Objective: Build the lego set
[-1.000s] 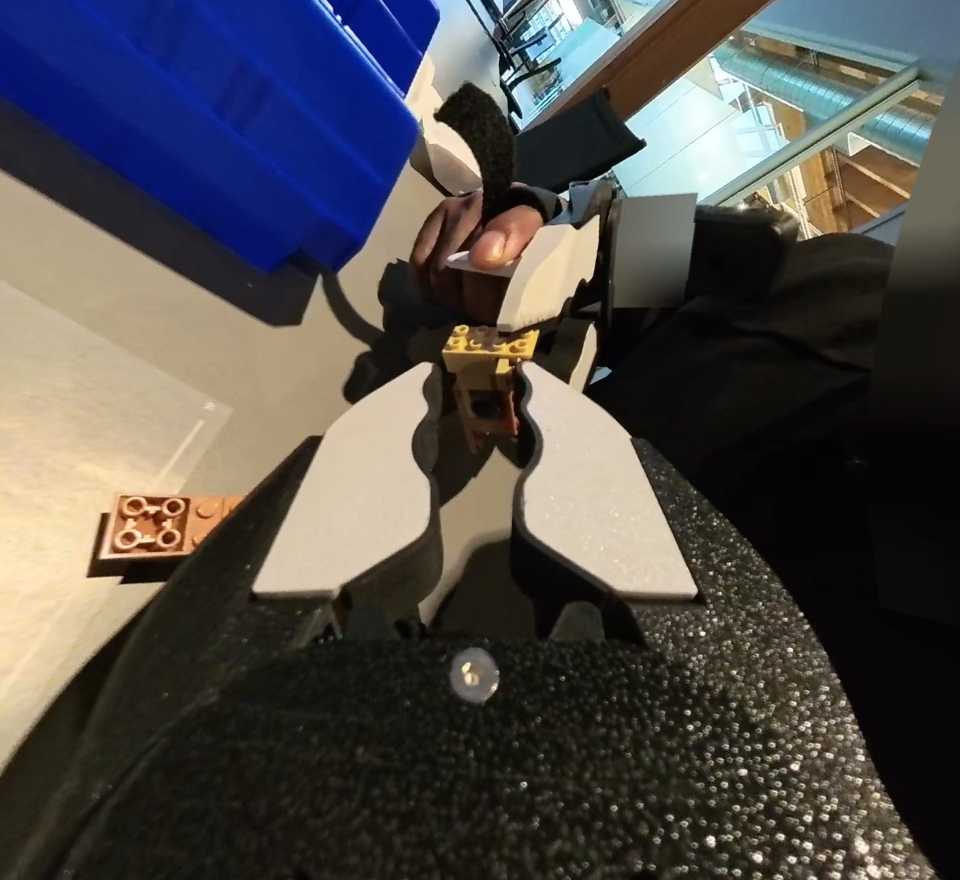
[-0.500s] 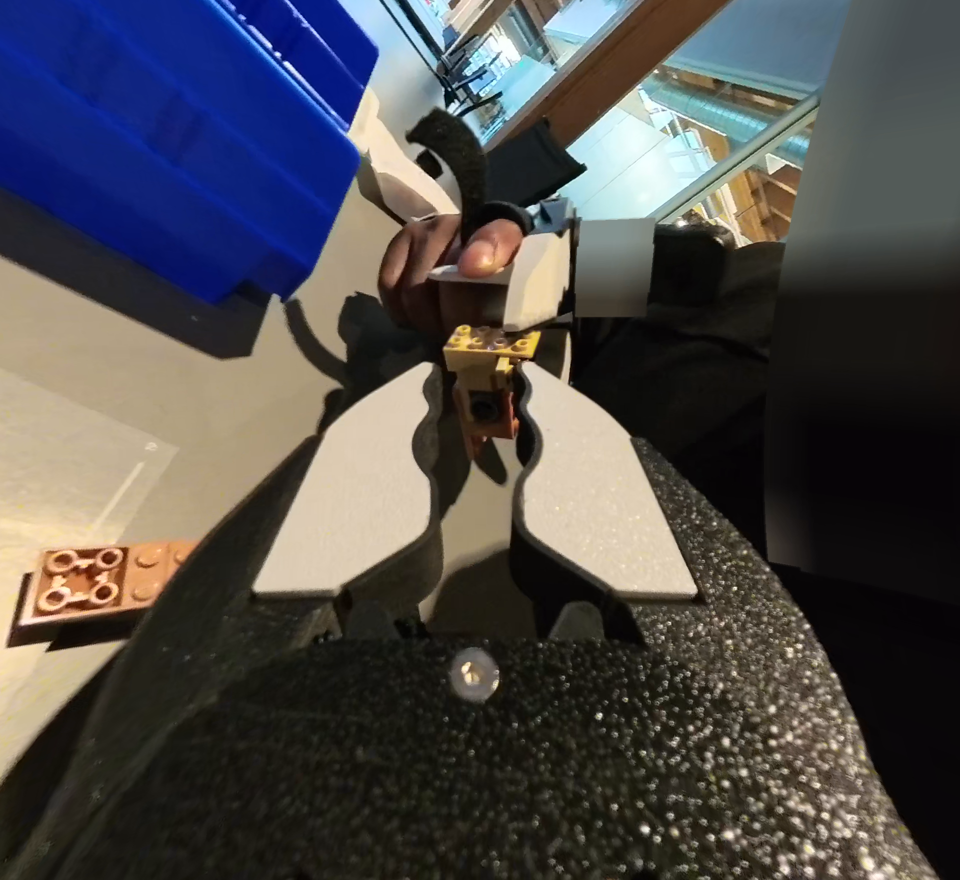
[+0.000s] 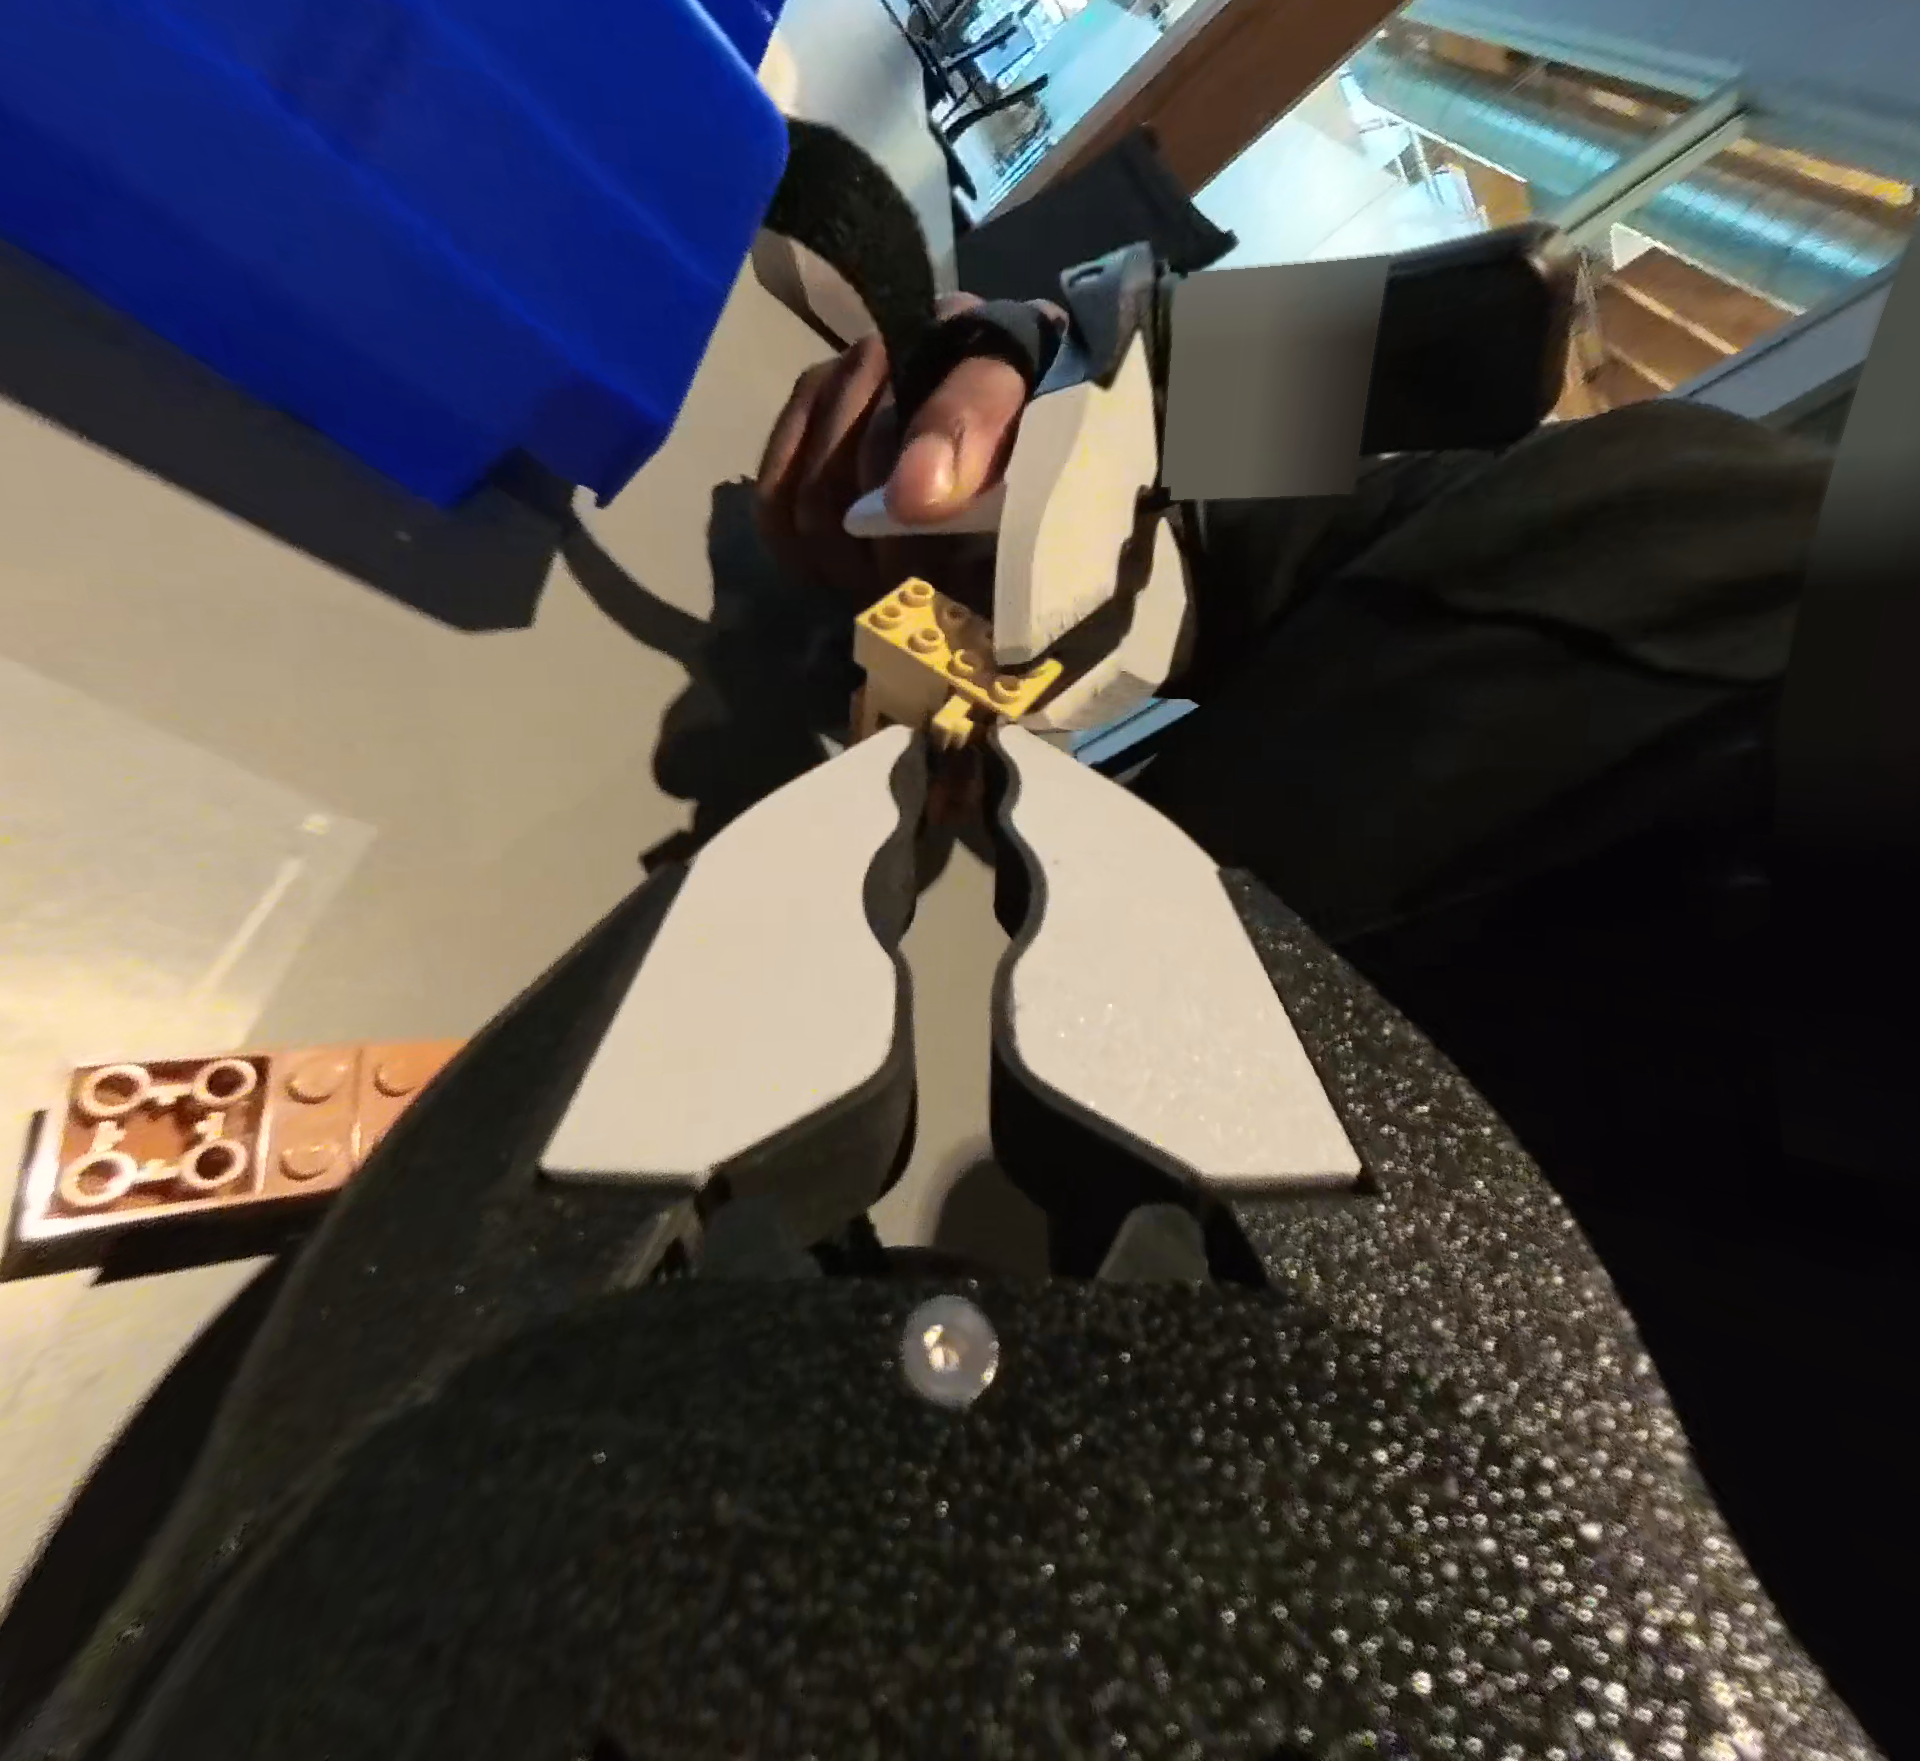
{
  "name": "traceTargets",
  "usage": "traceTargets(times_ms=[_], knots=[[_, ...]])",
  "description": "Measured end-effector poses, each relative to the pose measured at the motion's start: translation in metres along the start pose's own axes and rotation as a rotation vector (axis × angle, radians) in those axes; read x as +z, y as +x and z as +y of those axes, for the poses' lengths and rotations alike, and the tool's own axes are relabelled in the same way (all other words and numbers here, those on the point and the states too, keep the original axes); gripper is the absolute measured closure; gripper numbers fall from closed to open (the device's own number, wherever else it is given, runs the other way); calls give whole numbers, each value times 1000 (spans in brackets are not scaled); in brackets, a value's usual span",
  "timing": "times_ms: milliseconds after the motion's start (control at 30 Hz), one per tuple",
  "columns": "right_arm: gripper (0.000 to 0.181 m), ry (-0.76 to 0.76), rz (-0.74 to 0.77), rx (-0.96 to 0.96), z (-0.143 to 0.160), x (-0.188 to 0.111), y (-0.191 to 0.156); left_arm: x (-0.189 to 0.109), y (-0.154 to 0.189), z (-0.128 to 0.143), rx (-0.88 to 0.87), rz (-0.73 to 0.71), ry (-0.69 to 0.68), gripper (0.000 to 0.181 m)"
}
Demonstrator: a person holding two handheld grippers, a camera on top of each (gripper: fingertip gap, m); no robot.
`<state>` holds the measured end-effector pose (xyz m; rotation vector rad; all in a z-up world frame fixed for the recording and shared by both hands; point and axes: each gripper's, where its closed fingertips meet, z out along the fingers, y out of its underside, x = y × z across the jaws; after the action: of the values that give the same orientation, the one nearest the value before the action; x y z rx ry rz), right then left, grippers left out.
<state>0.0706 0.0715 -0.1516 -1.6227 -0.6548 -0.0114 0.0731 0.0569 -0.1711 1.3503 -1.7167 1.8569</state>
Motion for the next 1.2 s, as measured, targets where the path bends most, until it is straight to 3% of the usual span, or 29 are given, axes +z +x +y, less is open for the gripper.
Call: traceTargets(times_ms=[500,933,1200], knots=[[174,20,-111,340,5,6,6,-2,-1,-1,6,4,19,177],[171,84,-126,299,-7,4,3,0,12,-2,125,22,25,178],[162,27,-122,276,1,4,-2,3,3,4,75,-15,-2,178]])
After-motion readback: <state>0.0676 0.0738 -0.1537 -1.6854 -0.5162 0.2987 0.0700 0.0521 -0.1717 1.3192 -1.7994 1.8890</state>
